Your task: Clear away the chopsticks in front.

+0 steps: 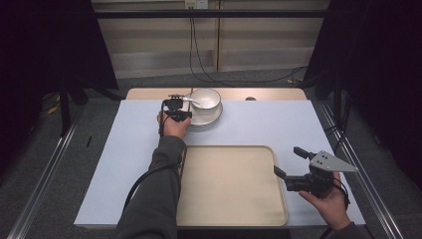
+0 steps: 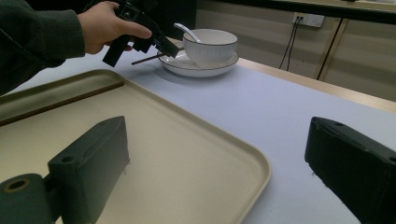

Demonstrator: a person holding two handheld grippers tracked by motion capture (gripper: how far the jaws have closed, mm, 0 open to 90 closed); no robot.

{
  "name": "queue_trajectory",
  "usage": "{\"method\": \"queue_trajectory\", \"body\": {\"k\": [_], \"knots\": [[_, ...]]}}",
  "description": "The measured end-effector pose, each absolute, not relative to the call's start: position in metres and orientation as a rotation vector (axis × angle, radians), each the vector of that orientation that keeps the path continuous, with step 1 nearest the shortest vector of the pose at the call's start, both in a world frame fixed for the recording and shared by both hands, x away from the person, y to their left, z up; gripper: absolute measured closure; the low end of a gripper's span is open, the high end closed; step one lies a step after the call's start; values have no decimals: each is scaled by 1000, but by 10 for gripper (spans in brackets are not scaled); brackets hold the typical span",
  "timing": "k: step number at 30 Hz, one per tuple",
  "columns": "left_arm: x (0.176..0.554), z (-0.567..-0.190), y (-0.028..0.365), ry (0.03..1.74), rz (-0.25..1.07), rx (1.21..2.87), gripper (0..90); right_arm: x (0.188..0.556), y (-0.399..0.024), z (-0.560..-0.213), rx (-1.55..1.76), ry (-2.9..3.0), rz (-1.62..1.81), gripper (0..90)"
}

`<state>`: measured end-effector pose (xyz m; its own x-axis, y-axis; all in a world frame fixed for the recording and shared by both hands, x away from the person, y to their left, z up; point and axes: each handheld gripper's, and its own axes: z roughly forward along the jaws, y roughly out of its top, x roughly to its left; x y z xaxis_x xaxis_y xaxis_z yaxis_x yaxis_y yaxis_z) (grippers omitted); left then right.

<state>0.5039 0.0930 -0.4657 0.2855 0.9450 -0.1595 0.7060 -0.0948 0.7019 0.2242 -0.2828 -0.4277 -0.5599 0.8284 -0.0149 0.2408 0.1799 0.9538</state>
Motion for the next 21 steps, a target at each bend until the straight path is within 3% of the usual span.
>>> {"method": "queue_trajectory", "body": {"k": [6, 21], "knots": [[503, -462, 91, 1563, 424, 1862, 847, 224, -283, -428, 999, 1911, 1396, 59], [466, -445, 113, 1603, 369, 1782, 855, 223, -282, -427, 1002, 1911, 1393, 59]]}}
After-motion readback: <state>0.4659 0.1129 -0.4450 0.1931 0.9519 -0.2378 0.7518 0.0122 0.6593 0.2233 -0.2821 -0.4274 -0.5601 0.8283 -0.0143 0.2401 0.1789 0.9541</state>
